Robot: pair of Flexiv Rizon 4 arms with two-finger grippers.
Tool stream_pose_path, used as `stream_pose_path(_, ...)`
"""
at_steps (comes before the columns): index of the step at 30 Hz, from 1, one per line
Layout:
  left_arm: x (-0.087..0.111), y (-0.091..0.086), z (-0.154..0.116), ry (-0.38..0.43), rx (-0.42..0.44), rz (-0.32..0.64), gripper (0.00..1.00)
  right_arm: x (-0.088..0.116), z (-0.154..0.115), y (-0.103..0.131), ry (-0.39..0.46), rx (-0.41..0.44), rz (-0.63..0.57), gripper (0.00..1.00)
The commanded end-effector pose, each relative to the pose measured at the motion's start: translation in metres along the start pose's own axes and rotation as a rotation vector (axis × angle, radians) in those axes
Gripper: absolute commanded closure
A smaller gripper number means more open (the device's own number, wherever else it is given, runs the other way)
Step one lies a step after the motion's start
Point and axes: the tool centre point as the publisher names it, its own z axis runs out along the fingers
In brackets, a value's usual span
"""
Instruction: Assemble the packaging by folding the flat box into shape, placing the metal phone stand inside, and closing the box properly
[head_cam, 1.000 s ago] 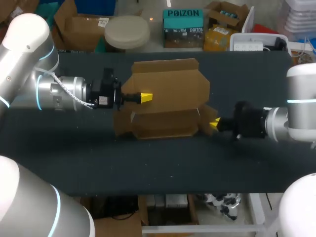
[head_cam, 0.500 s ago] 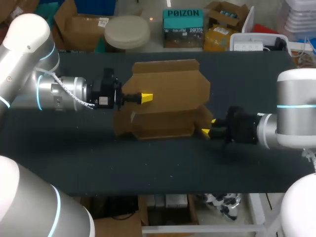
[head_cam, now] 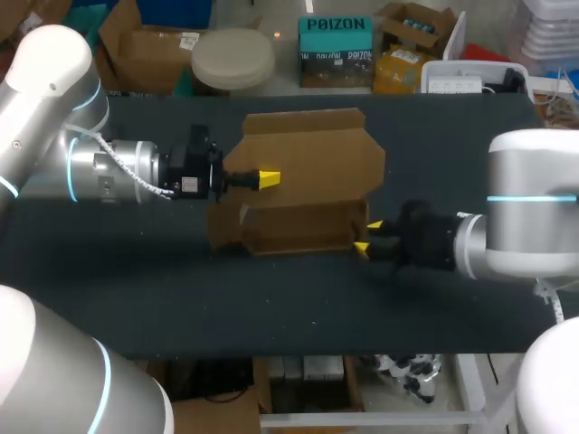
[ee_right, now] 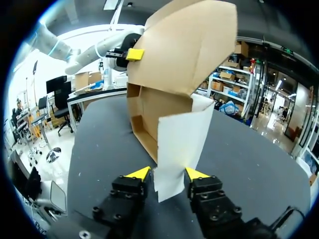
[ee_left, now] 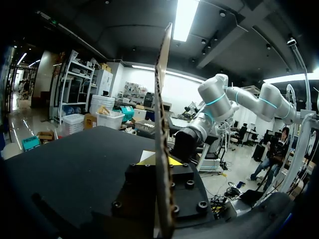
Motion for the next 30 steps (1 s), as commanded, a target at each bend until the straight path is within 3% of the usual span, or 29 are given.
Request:
stream_pose_path(1, -0.001, 0.002, 0.002, -0.001, -0.003, -0.001, 1.00, 0.006, 0.013, 0.003, -0.013, 0.002, -0.002, 0.54)
stream_pose_path(9, -0.001, 0.002, 0.002, -0.001, -0.003, -0.001, 1.00, 0.015, 0.020, 0.007, -0.001, 0.004, -0.007, 0.52)
stream_pose_path(30, -0.001, 0.002, 0.002, -0.001, -0.003, -0.001, 1.00, 0.017, -0.015, -0.015, -0.064, 0.028, 0.032, 0.51)
